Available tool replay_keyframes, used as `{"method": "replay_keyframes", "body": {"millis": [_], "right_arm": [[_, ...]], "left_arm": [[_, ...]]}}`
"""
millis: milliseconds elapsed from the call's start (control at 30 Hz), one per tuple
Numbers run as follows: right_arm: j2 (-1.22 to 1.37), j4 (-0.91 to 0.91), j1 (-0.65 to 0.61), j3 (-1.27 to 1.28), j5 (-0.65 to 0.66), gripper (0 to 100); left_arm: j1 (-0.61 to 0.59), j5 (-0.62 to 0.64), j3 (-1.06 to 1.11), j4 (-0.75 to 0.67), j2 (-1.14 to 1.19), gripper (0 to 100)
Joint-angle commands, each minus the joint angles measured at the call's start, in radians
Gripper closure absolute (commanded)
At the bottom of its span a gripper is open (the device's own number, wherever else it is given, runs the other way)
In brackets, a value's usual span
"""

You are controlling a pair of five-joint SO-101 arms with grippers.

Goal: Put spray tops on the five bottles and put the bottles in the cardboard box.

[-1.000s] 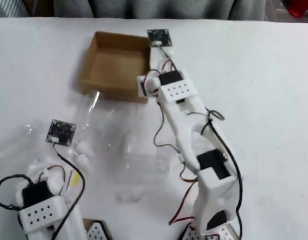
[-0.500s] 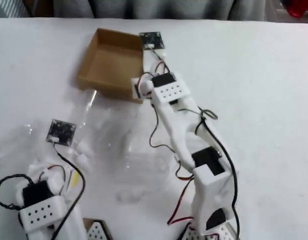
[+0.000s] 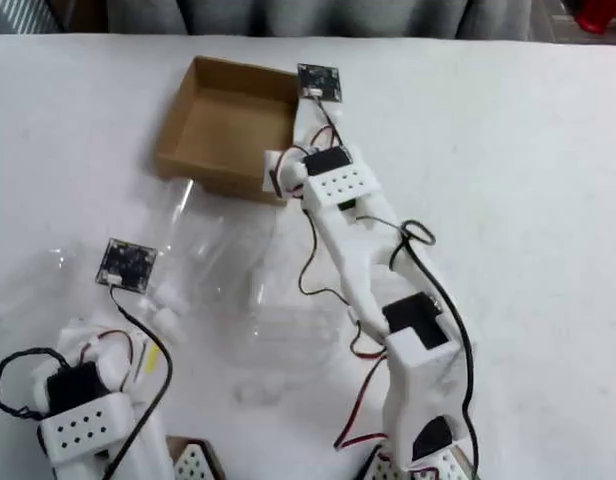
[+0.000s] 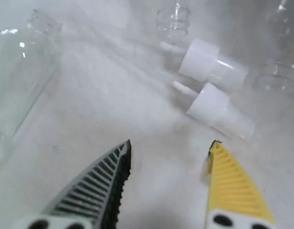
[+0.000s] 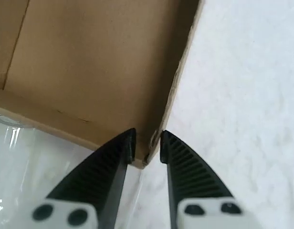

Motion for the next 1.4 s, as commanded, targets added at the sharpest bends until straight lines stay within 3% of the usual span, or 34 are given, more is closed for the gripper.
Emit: {"method": "replay_keyframes", "body": {"millis": [0,233,467,633,1067,1233,1367], "right_arm": [[0.007,-0.021,-0.024,-0.037,-0.006,93.6],[0.062,-0.038,-0.015,-0.044,-0.002,98.0],[-0.048,0.154,0.015,-0.043,0.021,98.2],[-0.114,0.226,0.058,-0.038,0.241,98.2],[-0.128,0.26,0.211,-0.02,0.562,98.2],[-0.137,0.263,0.193,0.035,0.721,98.2],[-0.137,0.263,0.191,0.061,0.758,98.2]], "left_arm": [[0.016,0.012,-0.005,-0.014,-0.016,75],[0.013,0.012,-0.003,-0.014,-0.016,75],[0.013,0.012,-0.003,-0.014,-0.016,75],[0.013,0.012,-0.003,-0.014,-0.016,75],[0.015,0.011,-0.003,-0.015,-0.016,75],[0.016,0.011,-0.003,-0.015,-0.016,75],[0.016,0.011,-0.003,-0.014,-0.016,75]]}}
